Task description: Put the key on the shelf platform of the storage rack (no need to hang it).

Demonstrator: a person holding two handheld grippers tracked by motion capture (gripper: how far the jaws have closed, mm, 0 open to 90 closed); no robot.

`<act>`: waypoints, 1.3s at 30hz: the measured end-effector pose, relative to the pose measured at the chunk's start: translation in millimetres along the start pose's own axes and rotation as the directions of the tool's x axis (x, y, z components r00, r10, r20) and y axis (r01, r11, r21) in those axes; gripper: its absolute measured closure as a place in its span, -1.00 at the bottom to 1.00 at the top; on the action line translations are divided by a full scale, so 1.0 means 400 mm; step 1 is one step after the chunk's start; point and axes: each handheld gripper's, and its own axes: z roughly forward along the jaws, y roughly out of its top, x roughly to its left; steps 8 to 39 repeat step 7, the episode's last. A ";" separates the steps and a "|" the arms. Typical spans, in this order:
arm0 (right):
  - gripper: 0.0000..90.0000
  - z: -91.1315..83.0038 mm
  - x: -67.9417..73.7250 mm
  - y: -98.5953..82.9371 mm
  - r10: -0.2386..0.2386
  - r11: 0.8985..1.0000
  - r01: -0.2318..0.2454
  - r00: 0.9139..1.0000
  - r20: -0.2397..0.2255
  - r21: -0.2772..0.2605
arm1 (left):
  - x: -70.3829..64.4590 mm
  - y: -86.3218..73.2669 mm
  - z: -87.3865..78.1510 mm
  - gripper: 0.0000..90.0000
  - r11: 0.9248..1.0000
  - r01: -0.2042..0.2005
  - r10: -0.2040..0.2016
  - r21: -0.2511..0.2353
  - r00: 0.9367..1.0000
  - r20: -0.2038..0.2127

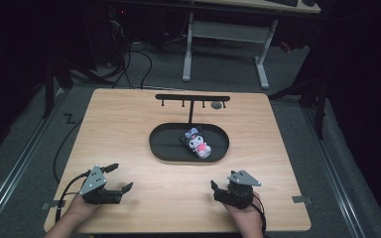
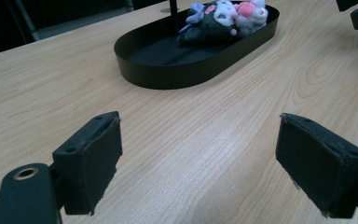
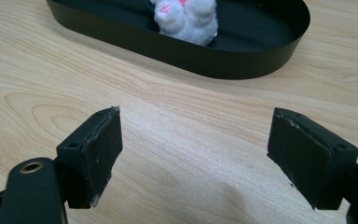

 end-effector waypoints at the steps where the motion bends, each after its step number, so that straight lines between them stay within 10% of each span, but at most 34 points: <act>1: -0.61 0.001 -0.001 0.000 0.000 1.000 0.000 1.000 -0.004 0.000 | 0.000 0.000 0.000 -0.66 1.000 -0.001 0.001 -0.001 1.000 0.000; 39: -0.67 0.013 0.003 0.009 -0.021 1.000 0.021 0.999 -0.030 0.003 | 0.002 0.000 0.000 -0.66 1.000 0.005 -0.005 0.003 1.000 -0.001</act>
